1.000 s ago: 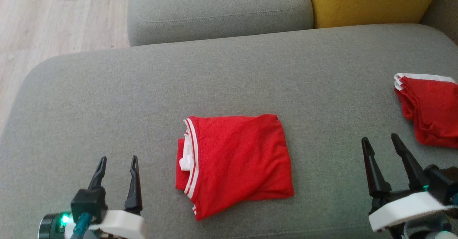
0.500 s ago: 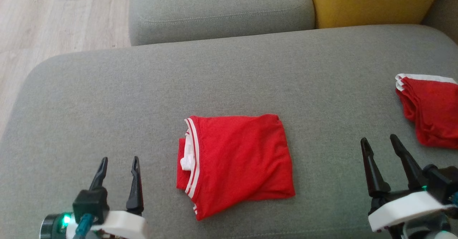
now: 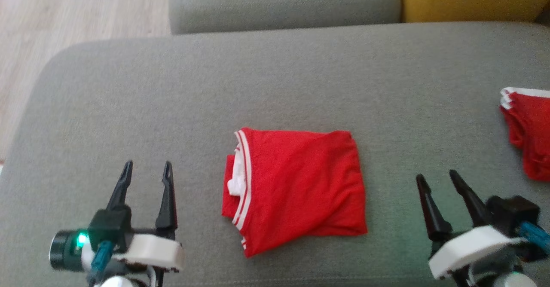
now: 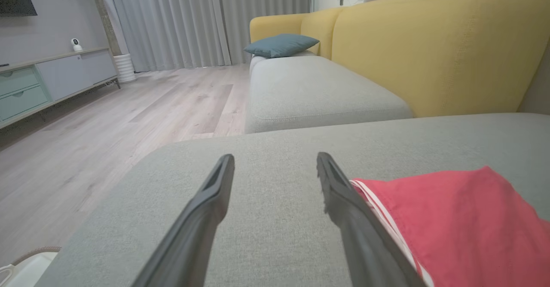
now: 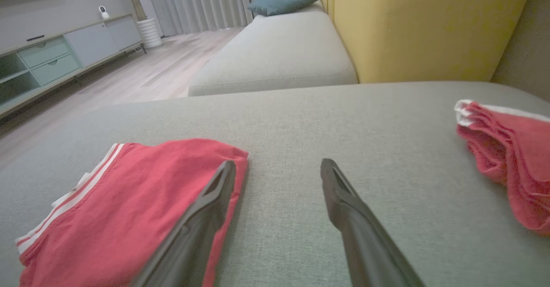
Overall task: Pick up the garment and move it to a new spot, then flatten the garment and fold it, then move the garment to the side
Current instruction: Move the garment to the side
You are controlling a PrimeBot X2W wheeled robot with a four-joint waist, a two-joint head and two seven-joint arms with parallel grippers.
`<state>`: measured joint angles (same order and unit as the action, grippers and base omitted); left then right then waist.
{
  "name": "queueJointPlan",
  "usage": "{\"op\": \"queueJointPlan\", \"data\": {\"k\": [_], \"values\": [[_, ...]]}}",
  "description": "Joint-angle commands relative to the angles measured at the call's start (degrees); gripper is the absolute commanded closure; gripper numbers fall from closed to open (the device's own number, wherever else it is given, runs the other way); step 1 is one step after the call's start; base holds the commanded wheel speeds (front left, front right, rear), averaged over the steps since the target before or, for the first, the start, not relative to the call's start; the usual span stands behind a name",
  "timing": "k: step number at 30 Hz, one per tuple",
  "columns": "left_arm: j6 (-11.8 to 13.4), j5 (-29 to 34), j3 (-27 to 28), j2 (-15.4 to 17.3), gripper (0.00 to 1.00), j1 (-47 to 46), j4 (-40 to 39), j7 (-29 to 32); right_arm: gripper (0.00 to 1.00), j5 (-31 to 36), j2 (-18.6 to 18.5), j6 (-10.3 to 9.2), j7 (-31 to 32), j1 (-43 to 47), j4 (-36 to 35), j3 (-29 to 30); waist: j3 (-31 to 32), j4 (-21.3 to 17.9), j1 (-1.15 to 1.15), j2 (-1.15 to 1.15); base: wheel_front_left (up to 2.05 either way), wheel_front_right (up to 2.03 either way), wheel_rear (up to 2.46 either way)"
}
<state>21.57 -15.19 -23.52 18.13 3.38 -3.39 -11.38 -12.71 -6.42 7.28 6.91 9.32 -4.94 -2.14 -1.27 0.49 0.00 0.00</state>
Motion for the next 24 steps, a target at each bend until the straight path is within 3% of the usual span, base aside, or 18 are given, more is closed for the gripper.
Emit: {"op": "queueJointPlan", "data": {"k": [1, 8, 18, 19, 20, 21, 24], "values": [[0.0, 0.9, 1.8, 0.6, 0.0, -4.1, -2.1, -1.0, 0.0, -0.8, -1.1, 0.21, 0.0, -4.8, -0.4, -2.1, -2.3, 2.0, 0.0, 0.0, 0.0, 0.0, 0.0], [-0.6, 1.9, 1.3, -0.6, 0.0, -7.4, -1.9, -2.6, 0.0, -1.5, -1.1, 0.21, 0.5, -9.8, 8.4, -5.1, -6.5, 5.6, 0.0, 0.0, 0.0, 0.0, 0.0], [-1.8, 4.8, 1.7, -3.3, 0.0, -10.7, -2.5, -3.6, 0.0, -4.1, -0.1, 0.21, 3.3, -17.1, 26.6, -8.9, -9.1, 9.5, 0.0, 0.0, 0.0, 0.0, 0.0], [-1.9, 5.1, 1.9, -3.5, 0.0, -10.7, -2.8, -3.6, 0.13, -4.7, -0.1, 0.21, 3.4, -17.5, 27.3, -9.3, -9.1, 9.6, 0.0, 0.0, 0.0, 0.0, 0.0], [-2.0, 5.5, 2.1, -3.6, 0.0, -10.6, -3.1, -3.6, 0.49, -5.2, -0.1, 0.21, 3.6, -17.9, 27.8, -9.8, -9.2, 9.6, 0.0, 0.0, 0.0, 0.0, 0.0], [-2.1, 5.8, 2.3, -3.7, 0.0, -10.5, -3.4, -3.6, 1.0, -5.4, -0.3, 0.21, 3.6, -18.1, 28.1, -10.1, -9.2, 9.6, 0.0, 0.0, 0.0, 0.0, 0.0], [-2.4, 6.5, 3.1, -4.1, 0.0, -10.1, -3.9, -3.6, 1.0, -5.6, -1.1, 0.21, 1.6, -18.7, 26.9, -10.9, -9.3, 9.4, 0.0, 0.0, 0.0, 0.0, 0.0]]}}
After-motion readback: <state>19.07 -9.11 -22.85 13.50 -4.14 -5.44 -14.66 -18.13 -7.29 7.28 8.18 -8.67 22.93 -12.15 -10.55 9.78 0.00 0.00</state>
